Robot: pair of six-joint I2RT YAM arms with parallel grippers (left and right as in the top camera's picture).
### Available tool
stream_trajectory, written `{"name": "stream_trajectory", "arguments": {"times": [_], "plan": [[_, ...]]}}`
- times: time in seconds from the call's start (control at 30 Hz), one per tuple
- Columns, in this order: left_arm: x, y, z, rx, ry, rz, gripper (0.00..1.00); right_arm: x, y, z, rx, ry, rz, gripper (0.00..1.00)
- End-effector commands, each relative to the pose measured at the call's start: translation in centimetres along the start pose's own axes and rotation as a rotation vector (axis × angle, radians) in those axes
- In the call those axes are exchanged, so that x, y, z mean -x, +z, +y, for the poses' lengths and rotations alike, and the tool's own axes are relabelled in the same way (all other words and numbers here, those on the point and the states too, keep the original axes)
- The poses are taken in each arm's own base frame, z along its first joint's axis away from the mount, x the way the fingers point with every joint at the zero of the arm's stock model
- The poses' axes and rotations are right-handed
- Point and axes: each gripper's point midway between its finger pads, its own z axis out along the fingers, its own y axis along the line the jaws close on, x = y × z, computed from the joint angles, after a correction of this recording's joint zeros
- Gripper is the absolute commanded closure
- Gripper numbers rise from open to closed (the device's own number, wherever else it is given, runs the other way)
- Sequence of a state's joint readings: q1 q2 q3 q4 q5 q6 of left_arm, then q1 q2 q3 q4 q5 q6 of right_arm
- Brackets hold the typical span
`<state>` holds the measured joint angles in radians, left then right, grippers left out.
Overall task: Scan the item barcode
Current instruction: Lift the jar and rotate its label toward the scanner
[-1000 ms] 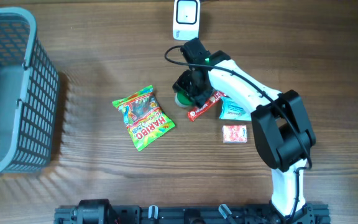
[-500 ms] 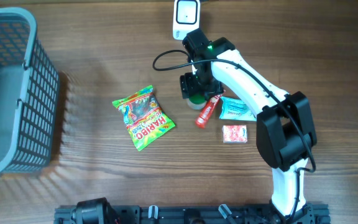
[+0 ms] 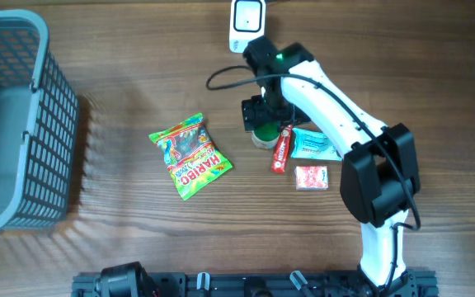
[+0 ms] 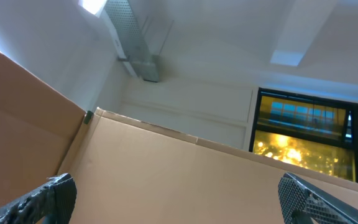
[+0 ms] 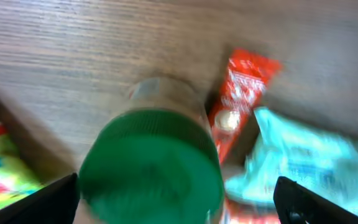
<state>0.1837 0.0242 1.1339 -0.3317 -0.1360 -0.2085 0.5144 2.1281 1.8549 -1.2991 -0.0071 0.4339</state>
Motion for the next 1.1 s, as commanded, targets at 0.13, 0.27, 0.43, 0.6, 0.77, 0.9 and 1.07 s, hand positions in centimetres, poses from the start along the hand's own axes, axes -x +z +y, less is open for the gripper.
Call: {"name": "stream_trajectory", "arguments": {"times": [0.13, 0.27, 0.43, 0.6, 0.77, 0.9, 1.07], "plan": [[-0.1, 0.0, -0.1, -0.001, -0.005, 0.000, 0.00, 0.3, -6.1, 4.0, 0.224, 0.528, 0.033, 0.00], [-0.1, 0.0, -0.1, -0.003, -0.009, 0.001, 0.00, -2.7, -4.9, 2.2, 0.074, 1.068, 0.162, 0.00], [-0.2, 0.1, 0.0, -0.032, -0.038, 0.014, 0.00, -2.9, -3.5, 3.0, 0.081, 1.274, 0.220, 0.00], [-0.2, 0.1, 0.0, -0.048, -0.055, 0.020, 0.00, -3.2, -0.7, 3.1, 0.073, 1.305, 0.245, 0.00], [-0.2, 0.2, 0.0, -0.051, -0.059, 0.022, 0.00, -3.7, 2.7, 3.4, 0.090, 1.329, 0.274, 0.00], [-0.2, 0.2, 0.0, -0.051, -0.059, 0.022, 0.00, -3.6, 5.2, 3.1, 0.102, 1.337, 0.247, 0.00], [-0.2, 0.2, 0.0, -0.051, -0.059, 0.022, 0.00, -2.7, 6.7, 2.8, 0.134, 1.226, 0.181, 0.10]]}}
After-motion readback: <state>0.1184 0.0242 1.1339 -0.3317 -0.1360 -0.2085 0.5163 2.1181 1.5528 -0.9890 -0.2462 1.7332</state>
